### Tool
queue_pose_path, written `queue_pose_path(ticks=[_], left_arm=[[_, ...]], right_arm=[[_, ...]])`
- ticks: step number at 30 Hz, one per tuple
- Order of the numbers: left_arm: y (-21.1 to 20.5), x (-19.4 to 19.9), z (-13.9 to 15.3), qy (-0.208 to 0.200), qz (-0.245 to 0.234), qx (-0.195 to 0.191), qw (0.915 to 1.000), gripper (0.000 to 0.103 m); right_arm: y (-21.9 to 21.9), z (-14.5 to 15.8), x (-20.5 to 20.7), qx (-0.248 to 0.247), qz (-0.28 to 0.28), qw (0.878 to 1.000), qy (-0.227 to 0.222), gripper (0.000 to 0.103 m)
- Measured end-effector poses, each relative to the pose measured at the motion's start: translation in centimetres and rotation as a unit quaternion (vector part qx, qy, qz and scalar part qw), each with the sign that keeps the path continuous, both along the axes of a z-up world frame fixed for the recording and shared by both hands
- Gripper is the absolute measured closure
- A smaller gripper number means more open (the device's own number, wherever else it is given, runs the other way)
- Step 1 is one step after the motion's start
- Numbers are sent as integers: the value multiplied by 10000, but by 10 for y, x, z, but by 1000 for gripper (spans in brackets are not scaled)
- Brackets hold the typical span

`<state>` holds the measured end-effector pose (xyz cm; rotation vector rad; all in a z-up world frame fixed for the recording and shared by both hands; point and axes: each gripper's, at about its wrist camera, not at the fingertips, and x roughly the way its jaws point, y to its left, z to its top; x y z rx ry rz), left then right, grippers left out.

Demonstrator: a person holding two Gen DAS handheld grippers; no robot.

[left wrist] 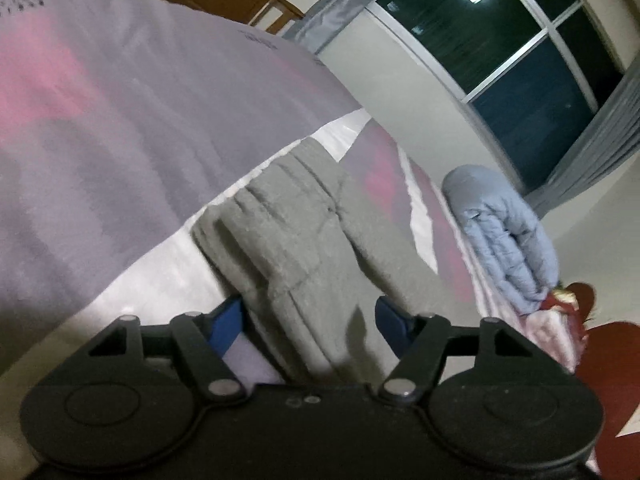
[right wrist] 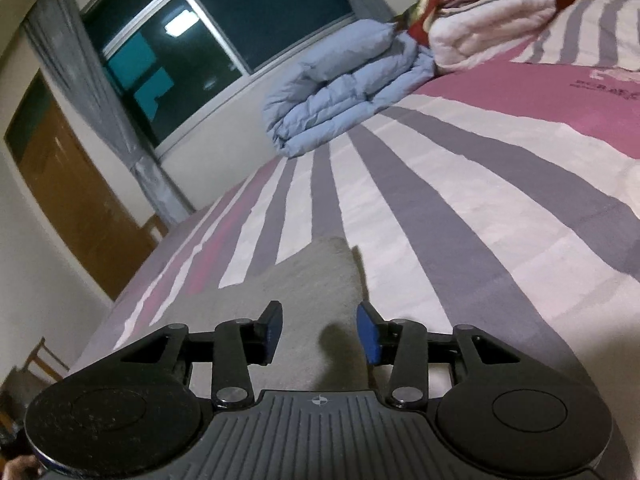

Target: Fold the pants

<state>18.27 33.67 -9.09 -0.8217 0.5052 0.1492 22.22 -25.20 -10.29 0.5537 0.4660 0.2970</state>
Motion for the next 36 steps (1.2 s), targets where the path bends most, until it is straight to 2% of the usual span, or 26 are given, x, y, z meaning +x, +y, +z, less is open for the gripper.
queue_pose_path(ticks=[2, 5, 14, 24, 25, 26, 29, 33, 36], left_arm=[[4, 1, -3, 5, 1, 7, 10000, 54], [9, 3, -9, -91, 33, -122, 9999, 57], [15, 10, -15, -299, -105, -188, 9993, 57], [26, 33, -19, -351, -249, -291, 9987, 56], [26, 34, -19, -340, -257, -291, 9987, 57], [26, 35, -19, -313, -262, -276, 9988, 64], [26, 27, -20, -386, -218, -398, 9982, 73], [26, 14, -18, -547, -128, -519, 9971, 75], [20, 10, -12, -522, -20, -404, 9978, 75]], right_arm=[[1, 0, -2, 6, -37, 10000, -1, 60], [1, 0, -1, 17, -92, 10000, -9, 60], [12, -6, 3, -263, -97, 9996, 90, 59], [13, -13, 8, -198, -109, 9996, 189, 59], [12, -13, 8, -184, -123, 9996, 202, 59], [11, -13, 7, -169, -133, 9996, 199, 59], [8, -12, 6, -105, -150, 9997, 177, 59], [-1, -12, 4, 64, -223, 9996, 166, 59], [-9, -10, 4, 146, -308, 9992, 190, 59]])
